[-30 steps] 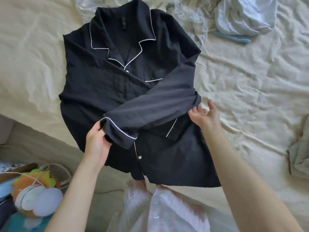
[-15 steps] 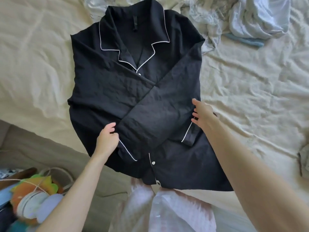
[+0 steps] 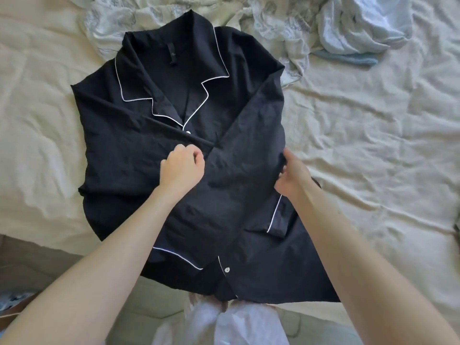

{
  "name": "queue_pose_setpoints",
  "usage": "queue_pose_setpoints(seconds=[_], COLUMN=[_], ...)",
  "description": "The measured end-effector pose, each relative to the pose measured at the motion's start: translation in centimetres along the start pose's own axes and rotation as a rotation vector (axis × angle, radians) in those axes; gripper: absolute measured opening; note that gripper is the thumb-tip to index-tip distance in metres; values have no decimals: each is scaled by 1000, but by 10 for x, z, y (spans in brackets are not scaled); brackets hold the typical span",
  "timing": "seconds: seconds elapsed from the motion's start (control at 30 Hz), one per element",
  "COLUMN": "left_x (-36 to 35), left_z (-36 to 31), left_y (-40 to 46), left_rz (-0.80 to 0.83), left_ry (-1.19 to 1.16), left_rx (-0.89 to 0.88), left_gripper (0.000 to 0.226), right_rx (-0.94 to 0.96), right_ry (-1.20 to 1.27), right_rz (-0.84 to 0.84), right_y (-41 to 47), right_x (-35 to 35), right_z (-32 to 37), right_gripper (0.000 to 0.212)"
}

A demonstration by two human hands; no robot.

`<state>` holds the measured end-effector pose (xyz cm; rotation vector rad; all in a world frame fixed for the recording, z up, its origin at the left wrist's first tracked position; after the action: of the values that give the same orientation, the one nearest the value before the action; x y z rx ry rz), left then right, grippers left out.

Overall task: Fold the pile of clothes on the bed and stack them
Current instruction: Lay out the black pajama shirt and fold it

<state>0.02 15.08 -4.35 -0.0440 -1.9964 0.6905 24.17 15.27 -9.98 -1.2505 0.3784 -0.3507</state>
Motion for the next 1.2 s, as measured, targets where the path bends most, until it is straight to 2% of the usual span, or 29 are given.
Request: queue_pose_setpoints(seconds=[0.1,0.13,0.17,0.23,0.33,0.4,0.43,0.5,0.53,0.6,0.67,0.77,0.83,0.9,1.0,1.1,1.2], left_x=[-9,-10,-11,-13,-14,-16,-18,-16,-12,-9,-12,-15,-16,-17,-16,-11,-4], left_z=[-55,-73,-90,-120,-143,-152,-156,-164,-167,-166,-169,-167,-167,-168,-170,-169,-161], left_y=[37,51,64,90,129,146,151,161,165,176,185,194,196,199,202,202,198], left_rz=[85,88,89,108,137,159,175,148,119,101,149,169,156,137,122,82,34], left_ry=[-189,-215,-236,-324,-460,-389,-369,-417,-489,-745,-1025,-1098,-1055,-1001,-847,-611,-606], left_rx=[-161,-202,-239,-267,-173,-158,-162,-165,-144,-20,107,192,186,170,141,93,108], left_gripper=[36,41,46,54,66,58,46,13,5,12,11,10,10,9,21,21,15], right_rx=[-16,-25,-12,82,284,355,347,248,154,-8,-57,-18,4,49,96,-79,-209], right_ry=[-52,-52,-58,-159,-388,-451,-434,-226,-62,291,553,694,588,242,-195,-245,-196], right_rz=[118,159,211,240,213,208,196,231,276,359,369,358,349,313,250,402,422], right_y=[-1,0,1,6,9,9,12,14,19,25,30,35,40,42,41,31,28], right_x=[-15,-18,-22,-24,-21,-20,-17,-14,-12,-13,-10,-4,-3,-6,-12,-26,-28], right_z=[0,1,4,13,29,38,41,50,52,61,76,96,98,92,74,49,39], right_gripper=[36,37,32,8,35,35,31,17,15,17,13,12,26,39,39,42,47])
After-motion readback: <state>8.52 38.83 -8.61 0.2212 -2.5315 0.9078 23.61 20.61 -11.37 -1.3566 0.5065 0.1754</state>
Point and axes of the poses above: each hand's wrist, its own y-axis towards the middle knuckle, its own x-axis out of the back of the hand, z = x × y, the point moved 9 cm from there along y, towards the middle knuckle, and after that the axes turned 3 degrees about -x, right-handed, at the moved point
